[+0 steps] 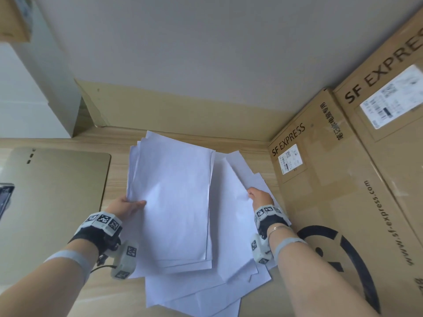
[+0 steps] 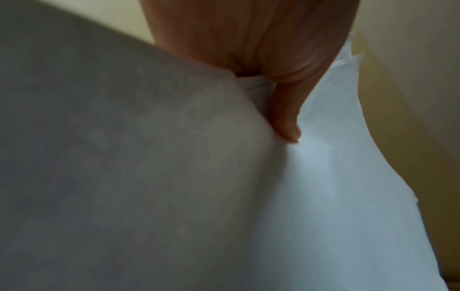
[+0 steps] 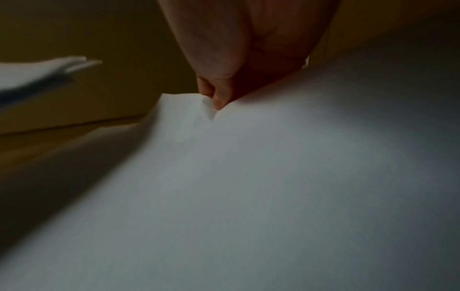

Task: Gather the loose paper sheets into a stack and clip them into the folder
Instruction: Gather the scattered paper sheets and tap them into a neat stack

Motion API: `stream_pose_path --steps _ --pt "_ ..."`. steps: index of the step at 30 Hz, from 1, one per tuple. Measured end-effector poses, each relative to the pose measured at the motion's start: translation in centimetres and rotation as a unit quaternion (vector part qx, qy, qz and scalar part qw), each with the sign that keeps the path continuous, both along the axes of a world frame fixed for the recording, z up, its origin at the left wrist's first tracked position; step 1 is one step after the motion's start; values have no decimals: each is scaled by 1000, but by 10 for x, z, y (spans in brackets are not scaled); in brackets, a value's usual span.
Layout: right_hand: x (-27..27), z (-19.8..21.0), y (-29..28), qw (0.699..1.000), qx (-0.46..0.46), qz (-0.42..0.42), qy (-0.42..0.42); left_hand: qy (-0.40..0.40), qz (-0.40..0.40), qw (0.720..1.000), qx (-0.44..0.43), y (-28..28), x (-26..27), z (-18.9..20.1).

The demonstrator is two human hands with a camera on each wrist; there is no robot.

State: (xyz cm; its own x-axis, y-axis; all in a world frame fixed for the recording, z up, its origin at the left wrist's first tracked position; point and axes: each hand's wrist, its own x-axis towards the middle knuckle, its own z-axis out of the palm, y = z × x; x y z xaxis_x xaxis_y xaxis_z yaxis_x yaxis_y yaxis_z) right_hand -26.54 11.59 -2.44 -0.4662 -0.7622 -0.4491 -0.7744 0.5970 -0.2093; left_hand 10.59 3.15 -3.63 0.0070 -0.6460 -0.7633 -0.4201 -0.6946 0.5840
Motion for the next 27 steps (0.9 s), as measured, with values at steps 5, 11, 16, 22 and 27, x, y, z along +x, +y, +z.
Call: stream_pose_path --steps 5,11,16,22,27 --pt "17 -9 14 999 29 26 7 18 -4 1000 21 4 4 -4" --pt "35 -19 8 999 42 -30 -2 28 0 999 22 10 2 -8" --pt "36 -16 5 993 110 -8 37 38 19 999 22 11 3 -9" --pt "30 -11 8 995 81 -1 63 43 24 999 24 9 3 -11" --pt "17 -5 18 996 11 16 85 46 38 998 28 7 6 -17"
